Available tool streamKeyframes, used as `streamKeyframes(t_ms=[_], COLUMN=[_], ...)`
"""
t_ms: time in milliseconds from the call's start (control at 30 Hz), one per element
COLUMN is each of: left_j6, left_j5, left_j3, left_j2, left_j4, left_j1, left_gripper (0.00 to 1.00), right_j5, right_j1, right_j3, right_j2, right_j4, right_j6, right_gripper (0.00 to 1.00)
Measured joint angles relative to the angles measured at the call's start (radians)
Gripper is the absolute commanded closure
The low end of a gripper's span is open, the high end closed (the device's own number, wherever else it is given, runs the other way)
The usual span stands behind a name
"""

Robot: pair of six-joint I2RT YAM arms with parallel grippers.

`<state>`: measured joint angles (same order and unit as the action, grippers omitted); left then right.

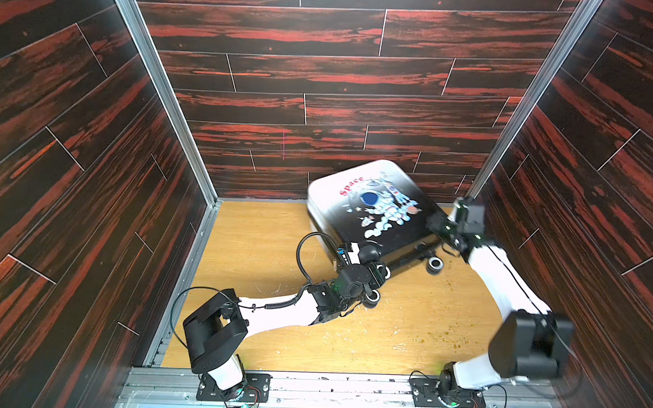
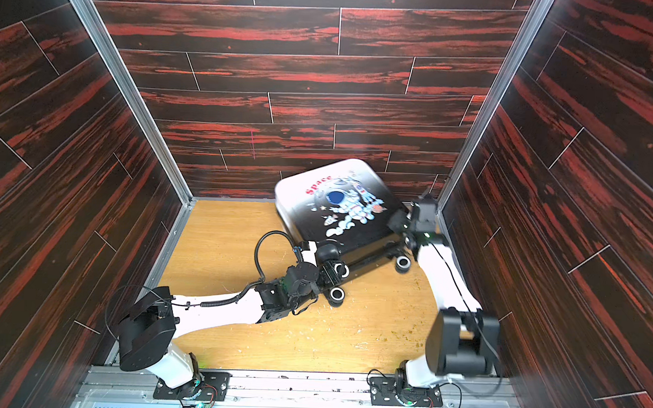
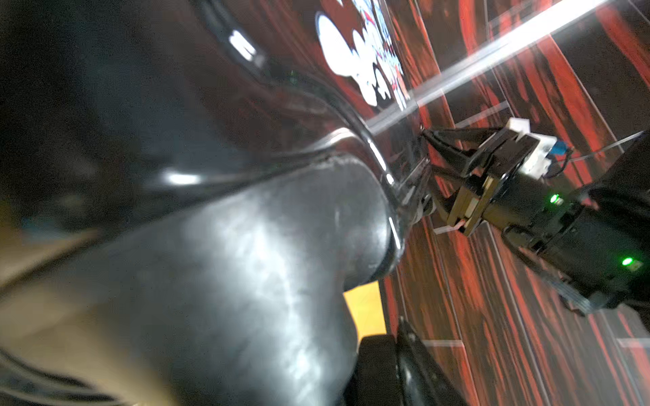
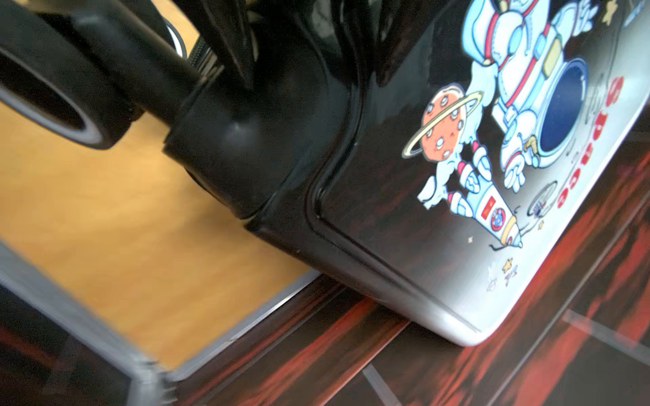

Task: Open the suitcase zippers
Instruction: Adjust the suitcase at the center of the board.

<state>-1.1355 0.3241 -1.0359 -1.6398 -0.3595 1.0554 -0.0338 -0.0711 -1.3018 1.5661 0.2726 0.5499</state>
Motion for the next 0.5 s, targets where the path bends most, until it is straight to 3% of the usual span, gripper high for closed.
streamKeyframes(t_ms=[167, 333, 433, 500], left_j6=[-0.007, -0.017, -0.022, -0.022], left_j5=[0.075, 0.123, 0.127, 0.125], left_j3=[-0.018, -0.062, -0.105, -0.110], left_j2=[0.000, -0.005, -0.016, -0.016], left_j4=[0.052, 0.140, 0.219, 0.233], left_j1=[0.021, 0.040, 0.053, 0.061], left_gripper=[1.00, 0.98, 0.83, 0.57], right_j5=[0.023, 0.092, 0.049, 0.040], right_j1=[-0.039, -0.041, -0.051, -0.082], right_j3=[-0.026, 0.052, 0.140, 0.226], right_j2=[0.035, 0.013, -0.059, -0.163], right_j4=[-0.027, -0.161, -0.214, -0.197], right_j6=[-0.060, -0.106, -0.144, -0.146], right_gripper=[0.44, 0.46, 0.46, 0.46])
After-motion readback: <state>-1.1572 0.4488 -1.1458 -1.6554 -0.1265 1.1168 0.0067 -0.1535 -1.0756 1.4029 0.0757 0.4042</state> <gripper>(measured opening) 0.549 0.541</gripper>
